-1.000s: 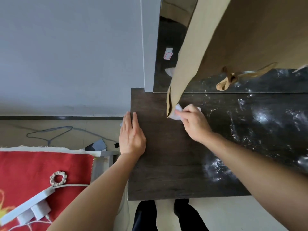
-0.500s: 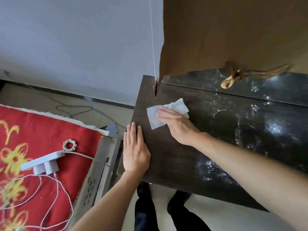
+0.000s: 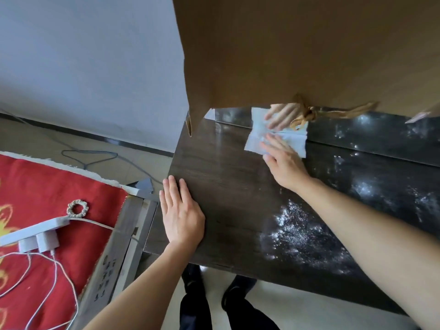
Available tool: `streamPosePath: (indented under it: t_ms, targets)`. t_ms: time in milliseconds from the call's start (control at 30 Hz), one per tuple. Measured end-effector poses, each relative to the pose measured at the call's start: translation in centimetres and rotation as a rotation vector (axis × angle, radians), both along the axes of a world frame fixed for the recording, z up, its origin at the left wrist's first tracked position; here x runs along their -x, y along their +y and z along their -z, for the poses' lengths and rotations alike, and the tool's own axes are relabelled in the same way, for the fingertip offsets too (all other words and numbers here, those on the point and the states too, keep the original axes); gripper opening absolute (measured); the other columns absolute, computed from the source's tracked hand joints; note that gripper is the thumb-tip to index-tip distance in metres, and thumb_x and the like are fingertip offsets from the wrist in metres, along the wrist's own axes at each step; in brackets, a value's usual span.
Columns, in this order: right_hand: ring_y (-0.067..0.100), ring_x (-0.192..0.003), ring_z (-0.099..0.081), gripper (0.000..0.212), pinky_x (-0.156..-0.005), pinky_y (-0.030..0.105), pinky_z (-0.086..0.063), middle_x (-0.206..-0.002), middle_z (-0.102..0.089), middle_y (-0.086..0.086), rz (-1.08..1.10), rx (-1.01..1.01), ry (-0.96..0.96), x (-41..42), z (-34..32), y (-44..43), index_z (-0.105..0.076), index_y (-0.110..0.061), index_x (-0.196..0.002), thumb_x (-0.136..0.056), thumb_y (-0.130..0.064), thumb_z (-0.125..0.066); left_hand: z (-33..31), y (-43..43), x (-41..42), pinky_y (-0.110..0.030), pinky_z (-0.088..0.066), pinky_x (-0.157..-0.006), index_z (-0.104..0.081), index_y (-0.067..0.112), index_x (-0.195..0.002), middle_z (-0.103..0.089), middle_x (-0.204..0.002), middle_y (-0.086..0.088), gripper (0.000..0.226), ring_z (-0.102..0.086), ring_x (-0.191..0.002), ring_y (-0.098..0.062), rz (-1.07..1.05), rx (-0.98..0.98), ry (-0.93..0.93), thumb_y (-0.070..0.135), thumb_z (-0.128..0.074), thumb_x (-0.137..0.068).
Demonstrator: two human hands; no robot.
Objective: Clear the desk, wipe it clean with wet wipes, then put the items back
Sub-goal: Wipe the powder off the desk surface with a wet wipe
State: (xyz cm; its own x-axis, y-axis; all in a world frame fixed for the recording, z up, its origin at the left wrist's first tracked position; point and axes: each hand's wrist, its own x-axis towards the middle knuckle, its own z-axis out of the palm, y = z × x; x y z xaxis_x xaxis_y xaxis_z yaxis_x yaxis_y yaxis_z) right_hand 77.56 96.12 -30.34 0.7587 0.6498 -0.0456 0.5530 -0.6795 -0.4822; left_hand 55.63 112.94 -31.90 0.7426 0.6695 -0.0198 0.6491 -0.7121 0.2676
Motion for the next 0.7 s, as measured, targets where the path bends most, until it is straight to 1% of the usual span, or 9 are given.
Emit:
streamPosePath:
  t_ms: [100,200,267,367,467,533,600,633,700]
  targets:
    - [0.028,-0.133,-0.039,0.035,-0.111,0.037,-0.028,-0.141,-0.048,0.009,0.155,0.039,-0.035,-1.7,-0.3,-5.2,-0.057,-0.007,-0.129,-0.095,-0.007,-0.047,0.2,-1.0,-0.6,-0.047,-0.011,-0.119,-0.033,-0.001,-0.142,-0.024,-0.152,-0.025,0.056,-0.014,-0.145,-0.036,-0.040,0.016,0.016,0.020,-0.020,-0.092]
    - [0.039,-0.112,-0.052,0.030,-0.096,0.036,-0.039,-0.123,-0.060,0.018,0.315,-0.016,-0.072,-1.1,-0.1,-4.1,-0.067,-0.004,-0.113,-0.090,-0.008,-0.048,0.3,-1.0,-0.6,-0.047,-0.011,-0.119,-0.032,-0.001,-0.143,-0.022,-0.153,-0.024,0.055,-0.012,-0.145,-0.036,-0.045,0.014,0.023,0.021,-0.022,-0.093]
    - [0.038,-0.108,-0.053,0.029,-0.092,0.037,-0.041,-0.120,-0.060,0.017,0.262,-0.050,-0.115,-0.3,0.1,0.2,-0.069,-0.005,-0.108,-0.089,-0.009,-0.047,0.3,-1.0,-0.6,-0.047,-0.011,-0.119,-0.032,-0.001,-0.142,-0.023,-0.153,-0.024,0.056,-0.012,-0.145,-0.036,-0.035,-0.004,0.026,0.022,-0.019,-0.093]
    - [0.030,-0.119,-0.044,0.029,-0.099,0.037,-0.035,-0.134,-0.054,0.006,0.039,-0.051,-0.052,1.3,0.4,6.0,-0.067,-0.012,-0.115,-0.094,-0.009,-0.048,0.4,-1.1,-0.6,-0.046,-0.011,-0.119,-0.033,0.000,-0.142,-0.023,-0.153,-0.023,0.057,-0.013,-0.145,-0.035,-0.043,-0.005,0.031,0.024,-0.019,-0.092]
    - [0.023,-0.128,-0.041,0.031,-0.106,0.029,-0.029,-0.137,-0.053,0.003,-0.069,-0.059,-0.038,1.0,0.9,4.3,-0.067,-0.012,-0.118,-0.094,-0.006,-0.047,0.5,-1.0,-0.6,-0.046,-0.013,-0.119,-0.034,0.000,-0.142,-0.024,-0.153,-0.023,0.057,-0.014,-0.145,-0.035,-0.049,-0.016,0.021,0.023,-0.020,-0.092]
    - [0.031,-0.121,-0.049,0.028,-0.100,0.030,-0.036,-0.127,-0.060,0.012,0.036,-0.016,-0.070,0.0,0.7,-0.2,-0.069,-0.003,-0.108,-0.092,-0.006,-0.047,0.5,-1.0,-0.6,-0.046,-0.011,-0.119,-0.033,0.000,-0.142,-0.023,-0.153,-0.023,0.056,-0.013,-0.145,-0.035,-0.044,-0.019,0.021,0.023,-0.022,-0.092]
    - [0.040,-0.101,-0.056,0.024,-0.087,0.032,-0.037,-0.109,-0.065,0.021,0.254,0.001,-0.163,-1.3,0.1,-5.4,-0.071,0.002,-0.095,-0.087,-0.003,-0.049,0.3,-1.1,-0.7,-0.044,-0.008,-0.120,-0.031,0.001,-0.144,-0.020,-0.155,-0.022,0.056,-0.010,-0.146,-0.033,-0.036,-0.016,0.041,0.023,-0.025,-0.093]
    - [0.041,-0.094,-0.055,0.022,-0.083,0.030,-0.036,-0.105,-0.065,0.021,0.365,-0.005,-0.179,-1.8,0.0,-7.4,-0.072,0.001,-0.095,-0.085,-0.002,-0.052,0.3,-1.1,-0.7,-0.044,-0.008,-0.120,-0.031,0.001,-0.144,-0.020,-0.155,-0.021,0.055,-0.010,-0.146,-0.033,-0.039,-0.014,0.047,0.023,-0.026,-0.093]
    - [0.040,-0.090,-0.055,0.020,-0.079,0.027,-0.037,-0.102,-0.062,0.019,0.564,-0.029,-0.142,-2.0,0.2,-8.4,-0.073,-0.002,-0.095,-0.084,0.000,-0.057,0.3,-1.1,-0.7,-0.045,-0.010,-0.120,-0.032,0.001,-0.143,-0.021,-0.154,-0.022,0.054,-0.011,-0.145,-0.034,-0.046,-0.016,0.045,0.022,-0.027,-0.093]
